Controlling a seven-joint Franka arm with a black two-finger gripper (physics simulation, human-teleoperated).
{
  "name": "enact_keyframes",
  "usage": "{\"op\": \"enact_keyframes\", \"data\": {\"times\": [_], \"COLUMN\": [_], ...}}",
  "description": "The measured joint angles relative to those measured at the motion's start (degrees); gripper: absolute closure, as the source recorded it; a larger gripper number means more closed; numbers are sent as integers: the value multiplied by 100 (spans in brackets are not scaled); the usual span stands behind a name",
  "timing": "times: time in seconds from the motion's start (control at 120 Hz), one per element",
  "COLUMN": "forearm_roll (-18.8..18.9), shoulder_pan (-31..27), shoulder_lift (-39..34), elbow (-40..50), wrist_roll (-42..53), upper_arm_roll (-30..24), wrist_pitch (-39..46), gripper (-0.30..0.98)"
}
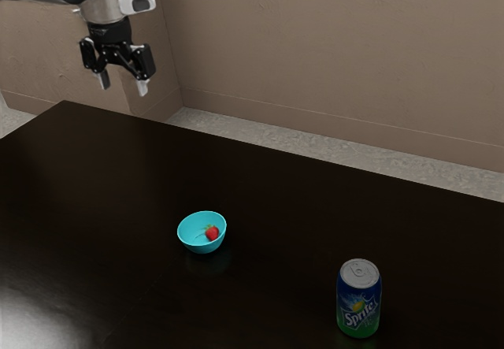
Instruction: Take strawberry from the bowl
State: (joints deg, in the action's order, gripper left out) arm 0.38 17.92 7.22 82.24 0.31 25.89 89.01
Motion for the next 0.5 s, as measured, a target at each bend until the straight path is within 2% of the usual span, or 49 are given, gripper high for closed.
{"op": "enact_keyframes", "data": {"times": [0.15, 0.317, 0.5], "forearm_roll": [8, 1, -43], "shoulder_pan": [-151, 1, 686], "shoulder_lift": [49, 106, -237], "elbow": [-78, -132, 990], "wrist_roll": [-8, -92, -1437], "upper_arm_roll": [-172, -213, -210], "wrist_pitch": [45, 127, 717], "gripper": [2, 2, 2]}}
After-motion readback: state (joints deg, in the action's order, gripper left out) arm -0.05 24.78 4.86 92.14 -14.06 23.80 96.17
